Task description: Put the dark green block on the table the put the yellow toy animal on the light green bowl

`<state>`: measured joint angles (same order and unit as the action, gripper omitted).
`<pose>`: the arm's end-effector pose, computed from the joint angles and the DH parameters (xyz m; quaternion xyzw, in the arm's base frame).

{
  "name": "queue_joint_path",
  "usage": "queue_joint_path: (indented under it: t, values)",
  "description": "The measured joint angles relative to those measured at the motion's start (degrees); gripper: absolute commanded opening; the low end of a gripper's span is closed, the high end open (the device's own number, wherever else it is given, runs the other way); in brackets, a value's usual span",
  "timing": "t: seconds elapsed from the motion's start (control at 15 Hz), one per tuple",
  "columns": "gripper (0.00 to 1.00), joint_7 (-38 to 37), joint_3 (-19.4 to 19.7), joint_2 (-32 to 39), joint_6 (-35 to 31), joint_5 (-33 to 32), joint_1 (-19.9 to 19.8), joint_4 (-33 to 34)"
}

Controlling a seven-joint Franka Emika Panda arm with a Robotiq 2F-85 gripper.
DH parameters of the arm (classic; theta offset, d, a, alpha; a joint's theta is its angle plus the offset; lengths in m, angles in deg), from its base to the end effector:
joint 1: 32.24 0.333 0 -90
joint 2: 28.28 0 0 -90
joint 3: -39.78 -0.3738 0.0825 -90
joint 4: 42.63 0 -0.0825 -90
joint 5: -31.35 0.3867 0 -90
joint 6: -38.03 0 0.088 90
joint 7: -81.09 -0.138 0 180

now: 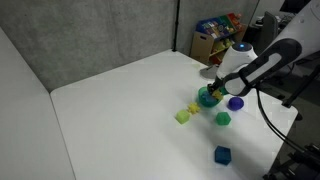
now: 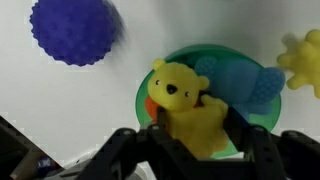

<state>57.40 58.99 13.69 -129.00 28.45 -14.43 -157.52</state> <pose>0.6574 -0.0041 0.1351 0.9780 -0.1403 0.1243 0.0918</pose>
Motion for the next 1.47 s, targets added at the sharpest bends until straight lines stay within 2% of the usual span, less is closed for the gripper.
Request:
queue_joint_path:
  t: [0.27,0.47,0.73,1.07,1.47]
  values:
    - [0.34,0.00,-0.14,-2.54,0.75,0.00,0.03,-0.03]
    - [0.34,0.27,-2.00,-5.66,3.11,0.00,-0.02,-0.29]
    - [0.34,0.44,-7.43,-8.39,6.19,0.00,-0.24,-0.63]
    - [0.34,1.53,-15.01,-7.75,9.22,1.18,-1.75,0.79]
    - [0.34,7.12,-20.91,-1.75,17.76,4.65,-6.10,9.95]
